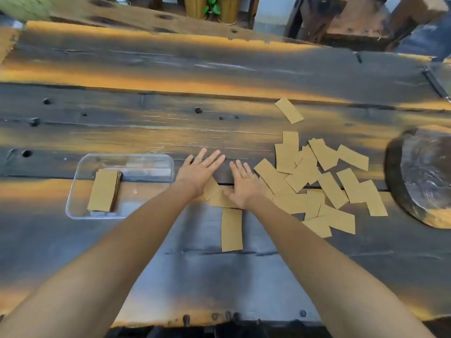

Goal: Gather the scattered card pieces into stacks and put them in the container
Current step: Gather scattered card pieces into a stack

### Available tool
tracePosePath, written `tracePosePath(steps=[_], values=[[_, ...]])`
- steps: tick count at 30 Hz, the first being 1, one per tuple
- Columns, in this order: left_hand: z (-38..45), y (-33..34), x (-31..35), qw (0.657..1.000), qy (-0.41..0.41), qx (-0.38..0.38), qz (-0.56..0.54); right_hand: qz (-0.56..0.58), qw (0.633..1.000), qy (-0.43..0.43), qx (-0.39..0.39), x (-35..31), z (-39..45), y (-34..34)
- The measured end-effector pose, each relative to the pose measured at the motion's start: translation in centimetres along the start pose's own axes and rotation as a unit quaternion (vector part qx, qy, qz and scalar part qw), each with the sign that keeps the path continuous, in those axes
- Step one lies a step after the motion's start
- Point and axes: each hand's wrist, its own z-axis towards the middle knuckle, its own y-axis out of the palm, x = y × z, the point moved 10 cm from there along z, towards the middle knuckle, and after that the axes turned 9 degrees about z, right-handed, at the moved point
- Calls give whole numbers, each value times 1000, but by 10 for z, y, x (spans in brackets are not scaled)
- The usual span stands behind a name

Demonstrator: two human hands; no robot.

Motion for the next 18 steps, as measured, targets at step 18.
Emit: tracePosePath(steps=[18], values=[[8, 52, 10, 995, 72, -31, 69, 253, 949, 168, 83, 34, -100, 91]])
